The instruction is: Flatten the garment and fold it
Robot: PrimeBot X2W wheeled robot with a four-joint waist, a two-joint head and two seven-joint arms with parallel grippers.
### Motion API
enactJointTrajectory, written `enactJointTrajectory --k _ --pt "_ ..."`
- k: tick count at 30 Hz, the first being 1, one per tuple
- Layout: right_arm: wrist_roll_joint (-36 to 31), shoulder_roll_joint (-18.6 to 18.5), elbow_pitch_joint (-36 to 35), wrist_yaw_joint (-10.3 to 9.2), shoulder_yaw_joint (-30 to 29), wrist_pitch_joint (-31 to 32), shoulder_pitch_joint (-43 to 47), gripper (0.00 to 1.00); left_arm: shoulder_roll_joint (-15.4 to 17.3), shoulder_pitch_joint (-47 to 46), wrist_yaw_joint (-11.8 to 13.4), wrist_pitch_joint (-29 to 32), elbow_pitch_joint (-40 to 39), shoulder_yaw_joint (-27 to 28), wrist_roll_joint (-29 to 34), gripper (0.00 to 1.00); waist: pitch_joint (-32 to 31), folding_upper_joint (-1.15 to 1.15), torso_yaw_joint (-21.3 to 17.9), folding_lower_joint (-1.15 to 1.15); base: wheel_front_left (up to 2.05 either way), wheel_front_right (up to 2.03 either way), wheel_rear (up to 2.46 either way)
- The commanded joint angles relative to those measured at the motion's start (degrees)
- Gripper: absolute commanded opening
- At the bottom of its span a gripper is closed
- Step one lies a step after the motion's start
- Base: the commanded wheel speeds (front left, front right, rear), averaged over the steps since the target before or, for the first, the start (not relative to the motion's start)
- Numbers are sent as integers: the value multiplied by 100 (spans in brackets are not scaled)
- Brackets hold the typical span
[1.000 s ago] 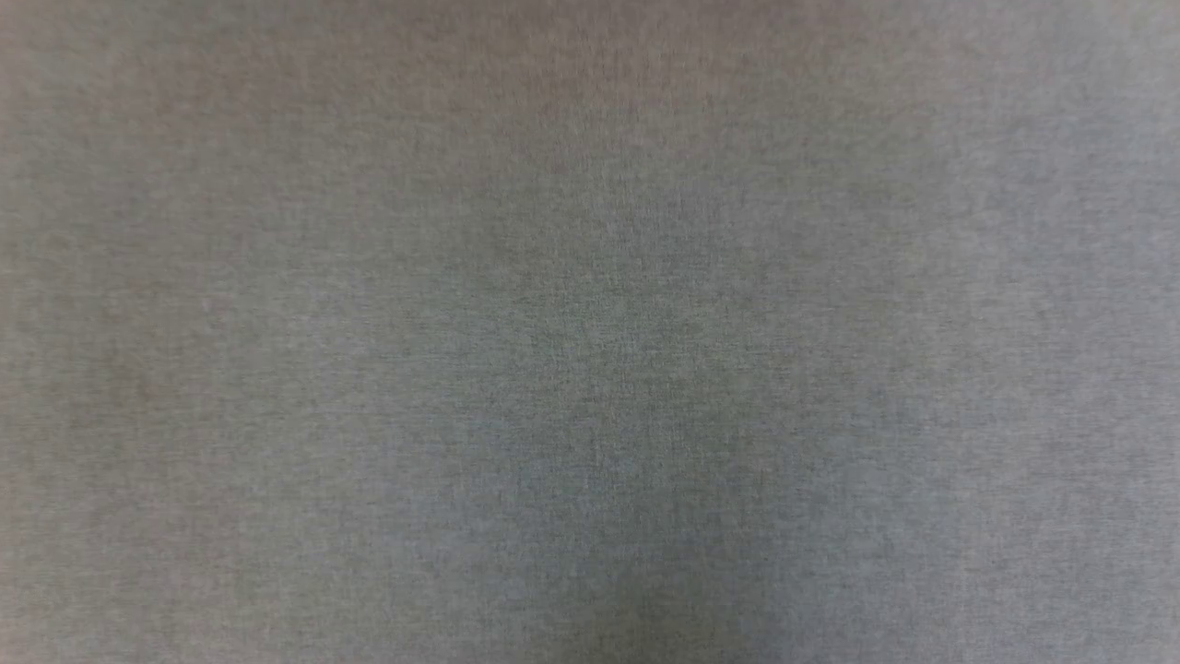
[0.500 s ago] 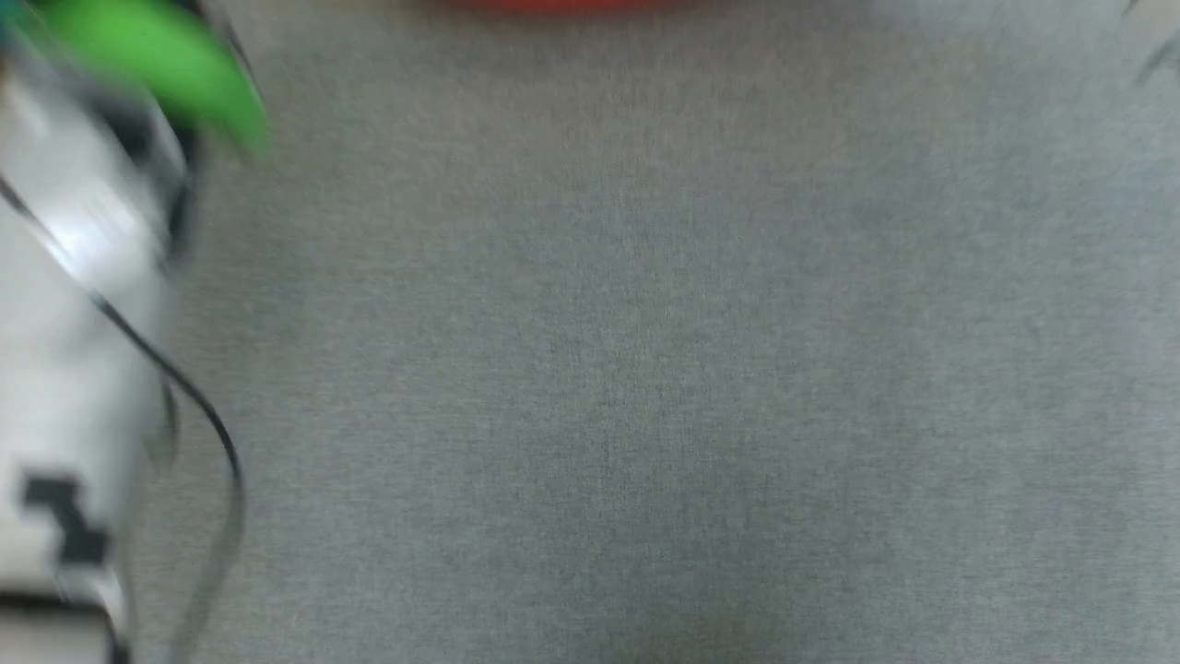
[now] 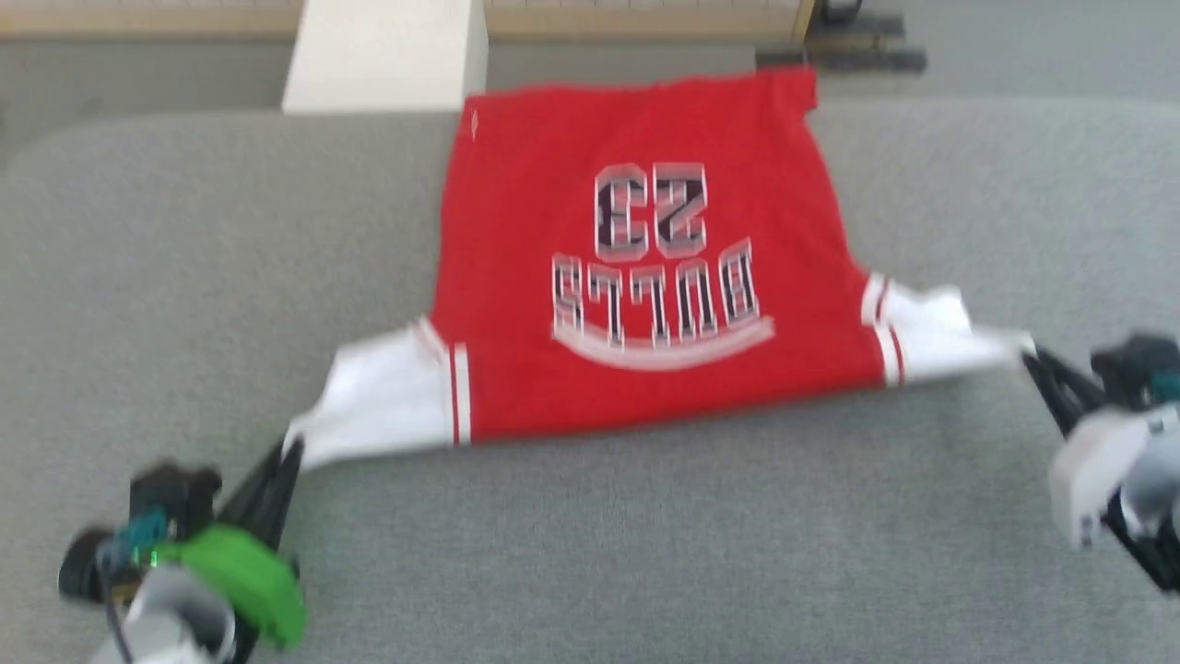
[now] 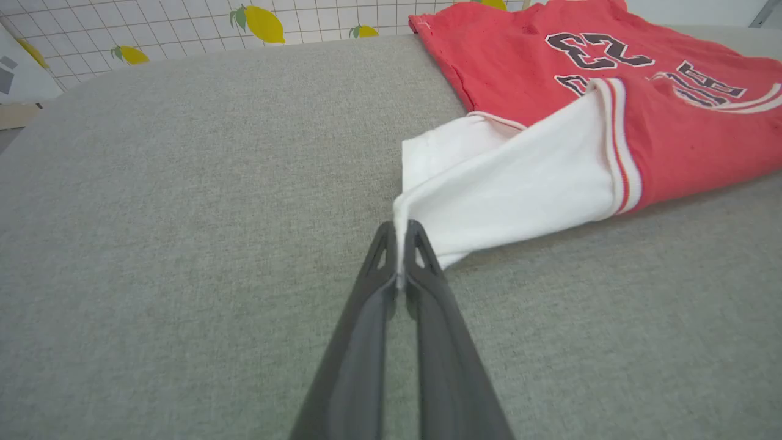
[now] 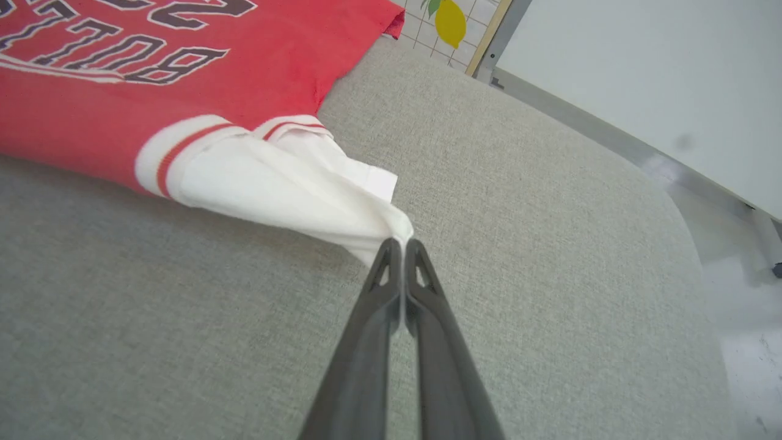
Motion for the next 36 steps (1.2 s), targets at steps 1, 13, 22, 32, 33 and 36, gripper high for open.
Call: enactJointTrajectory --k 1,13,22,32,33,36 --pt "55 -7 -115 -11 -55 100 245 0 83 260 79 45 -124 34 -67 0 -616 0 -21 1 0 0 0" --pt "232 -131 -1087 -11 -656 784 1933 0 324 1568 431 155 -795 85 -259 0 -1184 0 -129 1 0 0 0" --pt "1317 -519 -1921 -11 -556 2005 3080 0 300 2297 316 682 -1306 -407 -376 0 -1351 0 -109 1 0 0 0" --pt "1607 -567 -2364 -11 -1201 2971 3723 100 362 2407 390 1209 -1420 -639 -392 0 -1223 0 76 1 0 0 0" --pt "1615 -508 -2415 -11 -1262 3009 3660 100 347 2331 387 1220 -1449 -640 -386 0 -1182 0 117 1 0 0 0" --pt "1667 -376 -2584 -11 -1429 3134 3369 100 338 2132 361 1289 -1572 -679 -333 0 -1031 0 240 1 0 0 0"
